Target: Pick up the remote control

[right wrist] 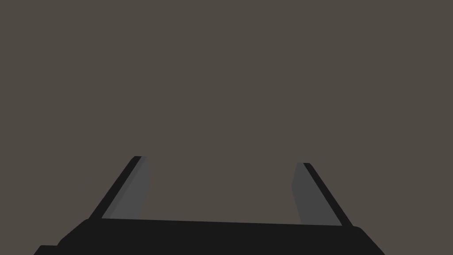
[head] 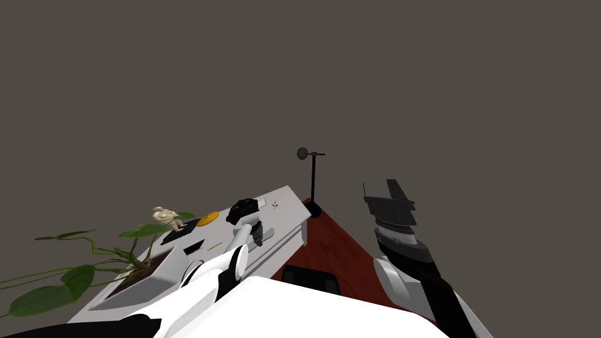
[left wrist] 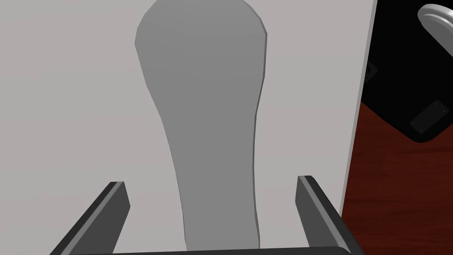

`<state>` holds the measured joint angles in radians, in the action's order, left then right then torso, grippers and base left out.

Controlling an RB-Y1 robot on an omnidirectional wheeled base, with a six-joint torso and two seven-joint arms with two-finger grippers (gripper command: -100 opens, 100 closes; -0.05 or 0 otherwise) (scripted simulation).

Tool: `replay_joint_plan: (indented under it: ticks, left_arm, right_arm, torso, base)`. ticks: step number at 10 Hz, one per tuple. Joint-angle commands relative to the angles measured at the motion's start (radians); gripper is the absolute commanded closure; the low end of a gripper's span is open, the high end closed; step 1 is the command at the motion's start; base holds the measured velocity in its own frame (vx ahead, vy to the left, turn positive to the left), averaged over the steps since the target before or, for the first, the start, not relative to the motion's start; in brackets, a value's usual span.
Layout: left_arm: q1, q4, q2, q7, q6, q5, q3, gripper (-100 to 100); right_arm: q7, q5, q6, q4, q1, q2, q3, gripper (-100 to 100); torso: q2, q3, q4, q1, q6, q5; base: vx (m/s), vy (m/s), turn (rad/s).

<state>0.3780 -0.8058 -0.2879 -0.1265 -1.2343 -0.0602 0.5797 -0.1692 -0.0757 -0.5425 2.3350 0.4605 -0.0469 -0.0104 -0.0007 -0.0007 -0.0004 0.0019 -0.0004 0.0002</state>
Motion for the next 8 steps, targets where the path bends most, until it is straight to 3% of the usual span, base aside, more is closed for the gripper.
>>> replay_joint_plan:
  ticks: [1,4,5,6,8]
  left_arm:
    - [-0.010,0.020,0.008,-0.002,0.034,-0.003,-0.009,-100]
    - [-0.024,0.049,0.020,-0.005,0.084,-0.007,-0.022,-100]
    - [-0.023,0.042,0.016,-0.002,0.071,-0.007,-0.018,-100]
    - [-0.023,0.043,0.016,-0.002,0.074,-0.008,-0.019,100]
    - [-0.024,0.043,0.017,-0.002,0.071,-0.008,-0.019,100]
  right_arm:
    - [0.000,0.000,0.000,0.000,0.000,0.000,0.000,0]
    - [0.000,0.000,0.000,0.000,0.000,0.000,0.000,0]
    - [0.000,0.000,0.000,0.000,0.000,0.000,0.000,0]
    - [0.000,0.000,0.000,0.000,0.000,0.000,0.000,0]
    - [0.000,0.000,0.000,0.000,0.000,0.000,0.000,0]
  torso:
    - [0.000,0.000,0.000,0.000,0.000,0.000]
    - [-0.001,0.000,0.000,0.001,0.000,0.000]
    - [-0.001,0.000,0.000,0.001,0.000,0.000]
    - [0.000,0.000,0.000,0.001,0.000,0.000]
    - [0.000,0.000,0.000,0.002,0.001,0.001]
  base:
    - [0.028,0.012,0.026]
    - [0.038,0.020,0.018]
    - [0.019,0.011,0.002]
    - [0.000,0.000,0.000]
    - [0.000,0.000,0.000]
